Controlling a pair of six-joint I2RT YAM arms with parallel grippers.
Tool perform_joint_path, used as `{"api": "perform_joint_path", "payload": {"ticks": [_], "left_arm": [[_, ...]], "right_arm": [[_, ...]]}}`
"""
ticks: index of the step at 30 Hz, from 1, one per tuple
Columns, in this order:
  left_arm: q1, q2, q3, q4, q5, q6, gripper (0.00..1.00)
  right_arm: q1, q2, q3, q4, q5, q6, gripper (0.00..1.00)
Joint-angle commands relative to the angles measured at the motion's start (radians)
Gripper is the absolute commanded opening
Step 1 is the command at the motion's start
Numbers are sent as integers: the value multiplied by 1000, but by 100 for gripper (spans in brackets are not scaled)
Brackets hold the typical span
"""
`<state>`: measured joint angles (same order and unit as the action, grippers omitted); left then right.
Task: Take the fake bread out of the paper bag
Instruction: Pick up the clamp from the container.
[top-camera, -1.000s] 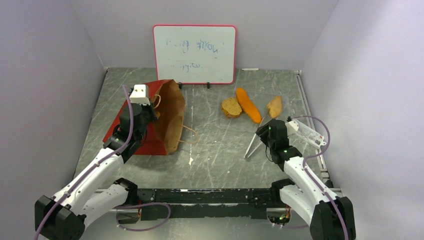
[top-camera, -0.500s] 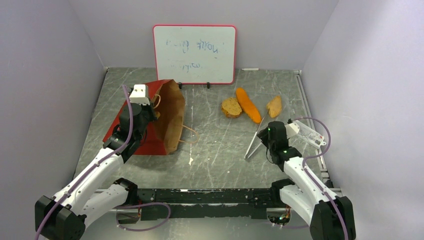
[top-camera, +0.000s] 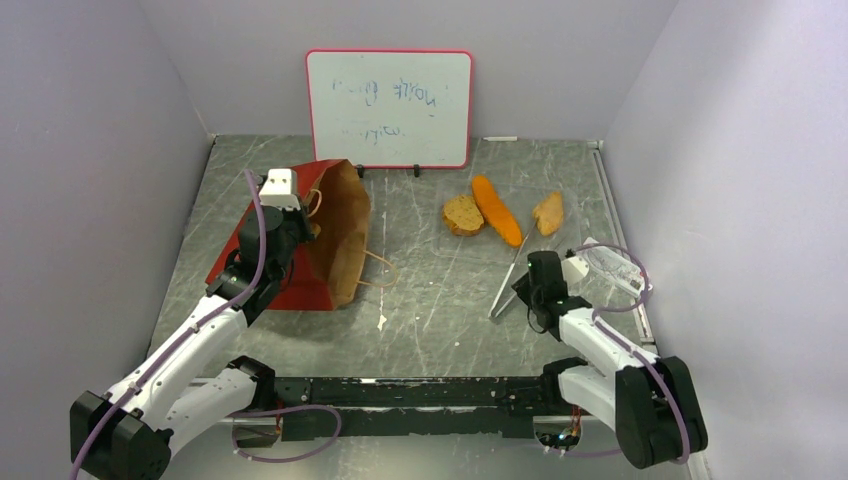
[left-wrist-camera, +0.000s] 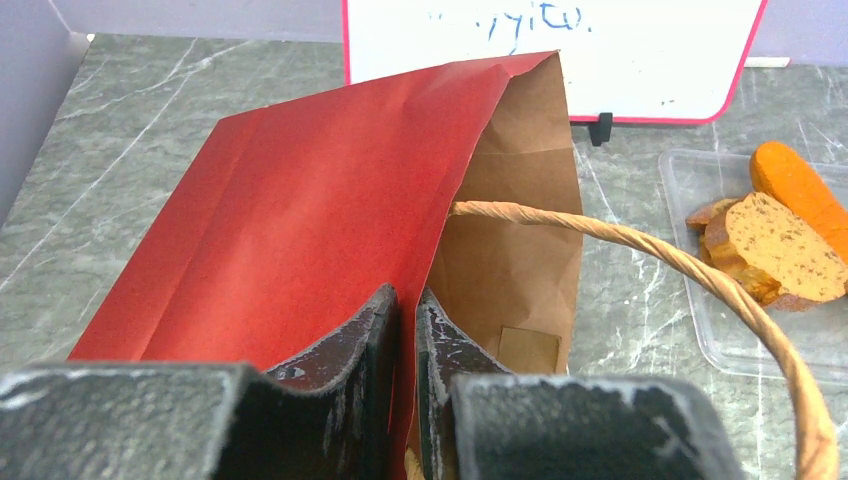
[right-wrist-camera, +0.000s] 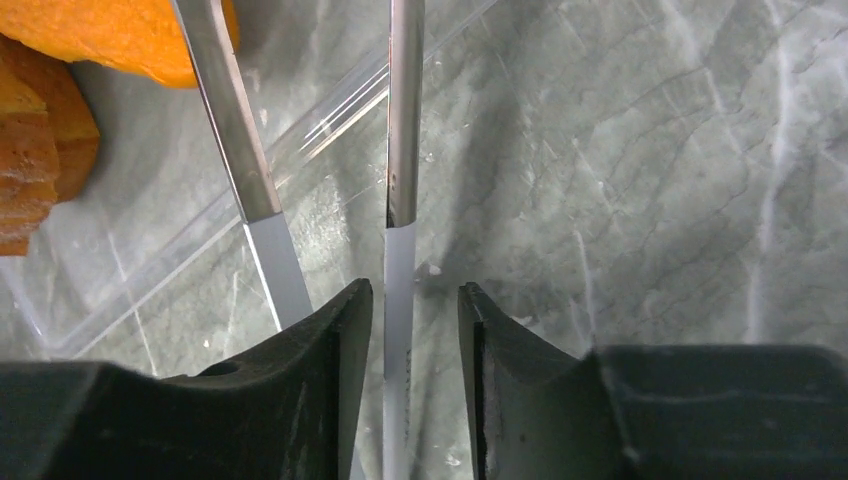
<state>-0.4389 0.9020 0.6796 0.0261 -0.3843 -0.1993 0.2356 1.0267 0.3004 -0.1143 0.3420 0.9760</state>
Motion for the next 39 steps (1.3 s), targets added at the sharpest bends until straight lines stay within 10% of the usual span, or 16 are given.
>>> {"api": "perform_joint_path", "payload": {"ticks": [1, 8, 39], "left_arm": [[9, 2, -2, 54, 20, -3, 7], [11, 1, -2, 55, 22, -4, 7], [11, 2, -11, 83, 98, 22, 7]], "right_arm": [[-4, 43, -7, 73, -15, 15, 32], [-2, -31, -18, 20, -6, 32, 15], [113, -236, 144, -124, 23, -102, 3]]}}
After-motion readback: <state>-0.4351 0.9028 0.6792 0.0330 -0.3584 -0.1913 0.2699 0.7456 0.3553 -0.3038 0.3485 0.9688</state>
